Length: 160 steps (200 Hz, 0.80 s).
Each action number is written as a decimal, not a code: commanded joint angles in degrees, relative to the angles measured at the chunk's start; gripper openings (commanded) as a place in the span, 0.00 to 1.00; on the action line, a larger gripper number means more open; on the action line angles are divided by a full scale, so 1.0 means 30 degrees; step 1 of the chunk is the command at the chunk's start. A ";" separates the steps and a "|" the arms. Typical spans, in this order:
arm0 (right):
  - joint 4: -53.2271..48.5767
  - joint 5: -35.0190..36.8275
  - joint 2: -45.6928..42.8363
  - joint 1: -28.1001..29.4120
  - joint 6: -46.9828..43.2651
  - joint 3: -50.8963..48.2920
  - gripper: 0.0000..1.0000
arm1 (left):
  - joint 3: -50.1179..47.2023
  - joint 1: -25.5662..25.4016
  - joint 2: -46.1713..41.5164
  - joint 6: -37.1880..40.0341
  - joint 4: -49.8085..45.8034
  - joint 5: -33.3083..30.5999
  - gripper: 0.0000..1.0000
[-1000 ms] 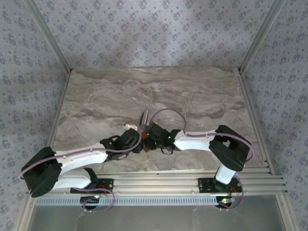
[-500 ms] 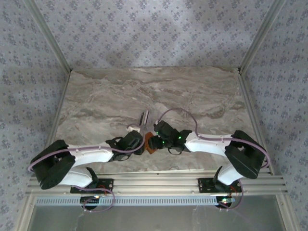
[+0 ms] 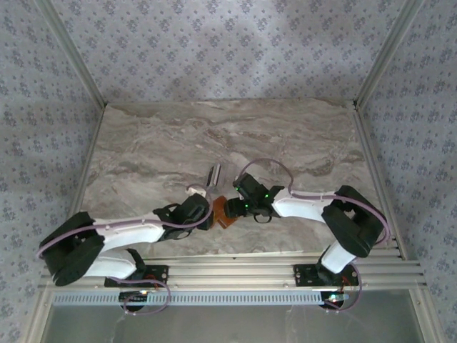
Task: Put the credit cards into the card holder
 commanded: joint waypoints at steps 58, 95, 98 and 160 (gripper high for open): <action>-0.1313 0.2295 0.1540 0.1263 -0.0380 0.1121 0.67 | 0.1088 0.0141 -0.1545 0.0678 -0.1318 0.0513 0.37; -0.1053 0.1790 0.1104 0.1281 -0.0223 0.0856 0.68 | 0.1436 0.0112 0.0721 0.0644 -0.0149 0.0959 0.36; -0.1043 0.1699 0.1070 0.1261 -0.0223 0.0841 0.68 | 0.1454 0.0090 0.0847 0.0628 -0.0087 0.0958 0.36; 0.0098 -0.0870 0.0820 0.0712 -0.0399 0.0686 0.72 | 0.0369 -0.0078 0.1664 0.0266 0.0556 0.0602 0.35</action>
